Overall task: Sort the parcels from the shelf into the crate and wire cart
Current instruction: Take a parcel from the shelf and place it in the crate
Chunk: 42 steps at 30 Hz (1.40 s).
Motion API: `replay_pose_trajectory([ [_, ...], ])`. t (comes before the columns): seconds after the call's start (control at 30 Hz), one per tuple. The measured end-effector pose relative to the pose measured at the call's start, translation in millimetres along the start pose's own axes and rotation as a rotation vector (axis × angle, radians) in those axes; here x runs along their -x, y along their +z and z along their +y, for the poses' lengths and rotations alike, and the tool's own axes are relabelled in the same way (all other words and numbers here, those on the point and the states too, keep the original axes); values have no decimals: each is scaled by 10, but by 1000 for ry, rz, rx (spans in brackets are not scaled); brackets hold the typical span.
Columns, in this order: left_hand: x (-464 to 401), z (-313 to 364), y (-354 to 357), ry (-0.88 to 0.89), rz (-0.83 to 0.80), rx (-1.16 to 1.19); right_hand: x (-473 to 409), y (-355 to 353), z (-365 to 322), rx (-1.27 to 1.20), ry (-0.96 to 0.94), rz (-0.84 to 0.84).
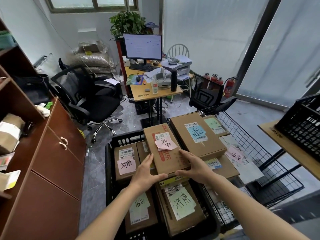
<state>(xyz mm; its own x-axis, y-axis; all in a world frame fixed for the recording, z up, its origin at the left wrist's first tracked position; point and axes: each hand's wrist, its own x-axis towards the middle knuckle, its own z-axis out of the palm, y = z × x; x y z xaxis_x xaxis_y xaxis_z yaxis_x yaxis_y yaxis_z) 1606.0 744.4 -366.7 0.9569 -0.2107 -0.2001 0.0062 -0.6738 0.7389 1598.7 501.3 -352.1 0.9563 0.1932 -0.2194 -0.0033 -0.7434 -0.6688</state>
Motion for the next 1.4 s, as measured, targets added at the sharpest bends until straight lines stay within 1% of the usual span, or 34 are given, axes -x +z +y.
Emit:
replay_pose_trajectory([
  [0.17,21,-15,-2,10,28,-32,30,22,15,0,12,-16],
  [0.57,140,93,-16,15,67,-84,150,4,-21,62,-8,16],
  [0.7,300,76,-74,-16,64,-89,299,-78,34,97,6,20],
  [0.9,655,119,-144,-25,83,-187,575,-168,79,194,32,26],
  [1.03,904,309,-174,14,96,-270,810,-233,-2,272,43,44],
  [1.17,1095,620,-170,95,93,-345,1214,-407,-150,327,59,107],
  [1.3,1300,1017,-125,210,78,-397,1806,-621,-225,336,122,179],
  [1.4,1511,1292,-9,299,47,-419,2430,-697,-246,339,203,269],
])
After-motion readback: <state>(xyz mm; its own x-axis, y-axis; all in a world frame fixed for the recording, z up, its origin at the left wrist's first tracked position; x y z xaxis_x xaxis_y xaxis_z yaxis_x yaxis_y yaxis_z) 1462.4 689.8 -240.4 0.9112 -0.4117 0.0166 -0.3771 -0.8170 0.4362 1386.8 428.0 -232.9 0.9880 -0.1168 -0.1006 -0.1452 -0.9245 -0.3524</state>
